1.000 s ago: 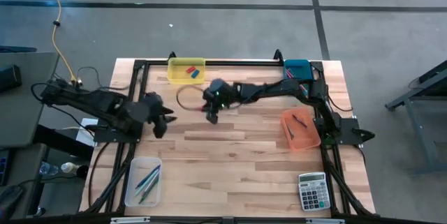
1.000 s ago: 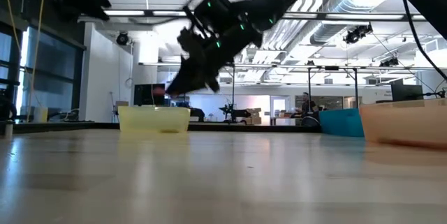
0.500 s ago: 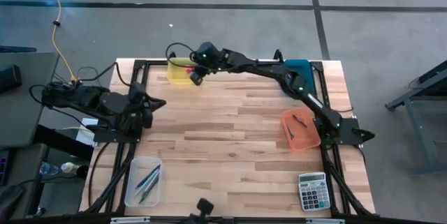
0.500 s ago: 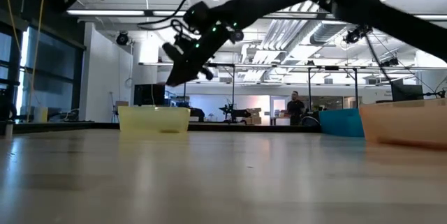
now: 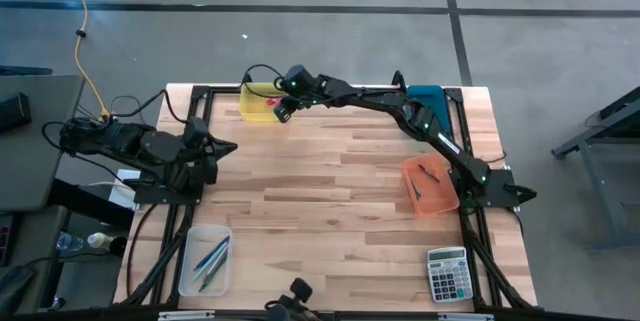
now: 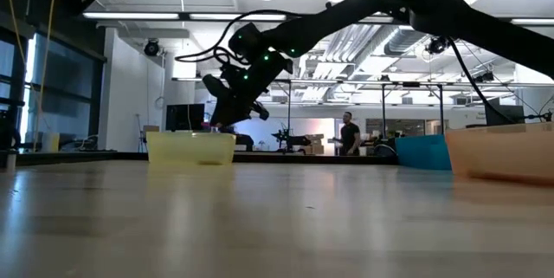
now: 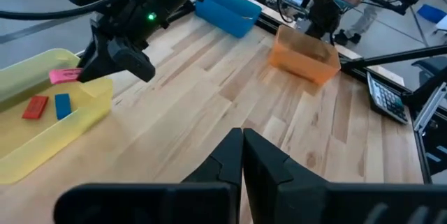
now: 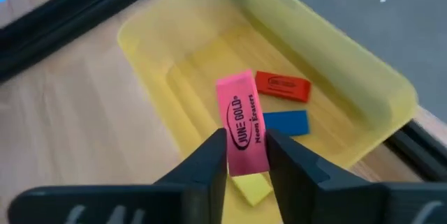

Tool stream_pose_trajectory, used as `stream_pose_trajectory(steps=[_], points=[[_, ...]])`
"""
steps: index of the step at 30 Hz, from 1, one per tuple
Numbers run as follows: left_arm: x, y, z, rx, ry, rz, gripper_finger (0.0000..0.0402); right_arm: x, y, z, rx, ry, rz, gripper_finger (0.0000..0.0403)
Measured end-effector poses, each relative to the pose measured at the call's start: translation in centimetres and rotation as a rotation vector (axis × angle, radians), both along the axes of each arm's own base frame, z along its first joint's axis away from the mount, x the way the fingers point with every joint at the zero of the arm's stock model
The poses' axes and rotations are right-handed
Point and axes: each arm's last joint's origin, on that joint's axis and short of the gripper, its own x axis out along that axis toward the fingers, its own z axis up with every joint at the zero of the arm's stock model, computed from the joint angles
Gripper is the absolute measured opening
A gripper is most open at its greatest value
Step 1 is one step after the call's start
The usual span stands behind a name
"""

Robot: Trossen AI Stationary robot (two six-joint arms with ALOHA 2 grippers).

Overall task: Sort crayons/erasers/pens/pencils in bins
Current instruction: Put the pink eraser into the yellow bin, then return to Home Position

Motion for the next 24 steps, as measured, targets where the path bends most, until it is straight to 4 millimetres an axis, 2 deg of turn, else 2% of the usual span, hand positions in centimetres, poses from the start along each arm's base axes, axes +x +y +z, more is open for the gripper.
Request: stream_pose_trajectory(steps=[8,13,16,20,22,24], points=[[0.0,0.1,0.0,0.018,0.001,0.018,0.0,-0.1,-0.1,0.0,0.036,-0.012,-0.034,0.0152],[0.2,0.1,0.4,0.07,-0.024,0.01,0.0,-0.3,0.2,0.4,0.055,0.0,0.0,0.0162],[0.7,0.1,0.5,0.102,-0.071,-0.002,0.0,-0.6,1.0,2.7,-0.023,0.006,0.091,0.0131],[2.0,0.3,-1.3,0.09,-0.171,-0.056,0.0,-1.2,2.6,6.5,-0.128,-0.02,0.222,0.0047],[2.7,0.5,-2.6,0.07,-0.223,-0.077,0.0,-1.3,3.3,7.4,-0.148,-0.021,0.262,0.0013],[3.2,0.8,-3.7,0.068,-0.279,-0.088,0.0,-1.2,4.0,7.6,-0.159,-0.014,0.293,0.0012]])
